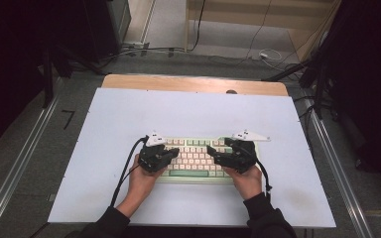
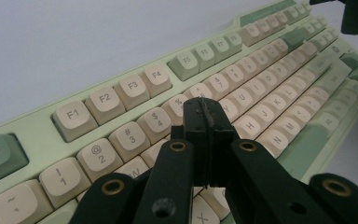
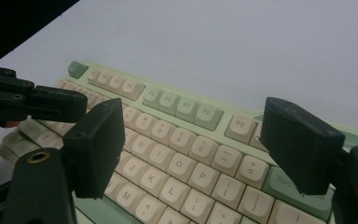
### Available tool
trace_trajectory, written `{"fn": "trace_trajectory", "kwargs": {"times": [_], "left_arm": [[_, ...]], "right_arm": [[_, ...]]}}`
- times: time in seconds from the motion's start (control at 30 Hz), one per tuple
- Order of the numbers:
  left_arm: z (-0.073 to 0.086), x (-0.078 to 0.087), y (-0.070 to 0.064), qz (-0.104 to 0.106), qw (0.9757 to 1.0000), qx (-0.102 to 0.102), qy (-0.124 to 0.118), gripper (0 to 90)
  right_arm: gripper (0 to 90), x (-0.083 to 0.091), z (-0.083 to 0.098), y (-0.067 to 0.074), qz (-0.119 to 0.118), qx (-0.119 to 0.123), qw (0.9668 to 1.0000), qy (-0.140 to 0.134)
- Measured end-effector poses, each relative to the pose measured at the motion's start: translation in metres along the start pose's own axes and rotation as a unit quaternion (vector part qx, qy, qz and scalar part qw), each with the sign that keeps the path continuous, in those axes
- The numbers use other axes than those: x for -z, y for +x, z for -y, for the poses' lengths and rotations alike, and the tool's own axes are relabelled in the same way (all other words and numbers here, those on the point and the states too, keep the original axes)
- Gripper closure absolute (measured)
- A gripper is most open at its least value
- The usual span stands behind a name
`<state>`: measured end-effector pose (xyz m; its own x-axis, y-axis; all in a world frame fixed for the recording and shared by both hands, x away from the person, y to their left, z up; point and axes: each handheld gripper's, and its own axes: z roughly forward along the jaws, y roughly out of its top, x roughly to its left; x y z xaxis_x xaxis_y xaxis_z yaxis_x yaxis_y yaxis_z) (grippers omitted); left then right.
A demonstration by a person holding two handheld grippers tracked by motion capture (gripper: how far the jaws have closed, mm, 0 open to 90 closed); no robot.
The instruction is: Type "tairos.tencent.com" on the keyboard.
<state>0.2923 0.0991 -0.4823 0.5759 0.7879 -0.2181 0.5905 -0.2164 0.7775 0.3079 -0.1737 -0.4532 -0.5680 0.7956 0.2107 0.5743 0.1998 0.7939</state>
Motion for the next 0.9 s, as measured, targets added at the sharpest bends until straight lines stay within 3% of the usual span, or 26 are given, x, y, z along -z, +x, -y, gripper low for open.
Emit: {"fn": "trace_trajectory", "kwargs": {"times": [0.33,0.9], "left_arm": [[-0.002,-0.009,0.0,-0.009,0.9997,-0.002,0.022,90.0],[-0.001,-0.014,0.001,-0.006,0.9995,0.007,0.03,90.0]], "right_arm": [[20.4,0.0,0.0,0.0,-0.001,-0.001,1.0,0.0],[20.5,0.001,0.0,0.0,-0.003,-0.002,1.0,-0.001]]}}
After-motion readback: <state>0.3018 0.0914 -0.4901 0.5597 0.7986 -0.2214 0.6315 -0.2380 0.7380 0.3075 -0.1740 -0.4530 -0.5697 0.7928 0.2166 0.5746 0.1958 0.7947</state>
